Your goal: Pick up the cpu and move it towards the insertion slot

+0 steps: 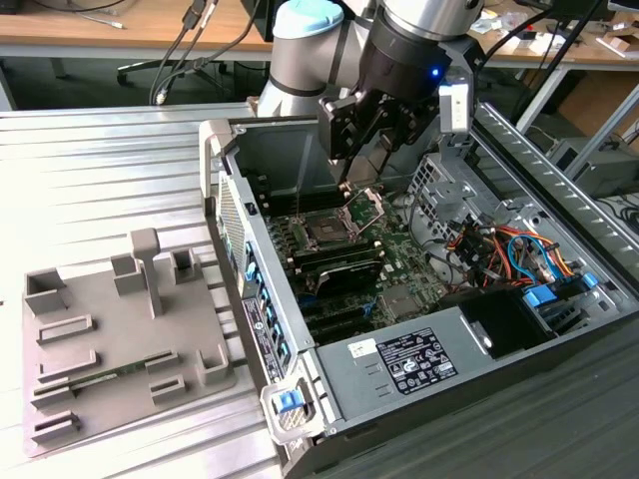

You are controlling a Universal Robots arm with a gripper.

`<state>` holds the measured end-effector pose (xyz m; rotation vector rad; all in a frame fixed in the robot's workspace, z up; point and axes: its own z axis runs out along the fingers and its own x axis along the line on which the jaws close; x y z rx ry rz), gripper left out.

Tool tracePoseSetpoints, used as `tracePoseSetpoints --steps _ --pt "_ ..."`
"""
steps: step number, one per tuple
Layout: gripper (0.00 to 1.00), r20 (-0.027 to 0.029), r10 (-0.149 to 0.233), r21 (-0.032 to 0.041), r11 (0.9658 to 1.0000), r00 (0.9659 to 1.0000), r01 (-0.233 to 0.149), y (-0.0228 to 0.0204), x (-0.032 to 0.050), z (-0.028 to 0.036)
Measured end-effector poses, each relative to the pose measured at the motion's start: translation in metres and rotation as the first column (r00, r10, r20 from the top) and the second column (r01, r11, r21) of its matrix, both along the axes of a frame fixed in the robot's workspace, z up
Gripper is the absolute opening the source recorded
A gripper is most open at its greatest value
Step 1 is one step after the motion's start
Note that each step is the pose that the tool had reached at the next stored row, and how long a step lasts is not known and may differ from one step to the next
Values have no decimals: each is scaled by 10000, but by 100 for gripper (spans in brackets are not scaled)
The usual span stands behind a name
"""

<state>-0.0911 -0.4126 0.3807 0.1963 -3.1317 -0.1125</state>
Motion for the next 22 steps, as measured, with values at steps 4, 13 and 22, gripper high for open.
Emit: tracePoseSetpoints --steps 4,13,22 --pt "55 -1 -2 -2 10000 10000 2 0 14 -14" --pt "55 0 -2 0 10000 10000 2 0 44 -37" --pt "55 -1 -1 -1 10000 10000 1 0 73 -50"
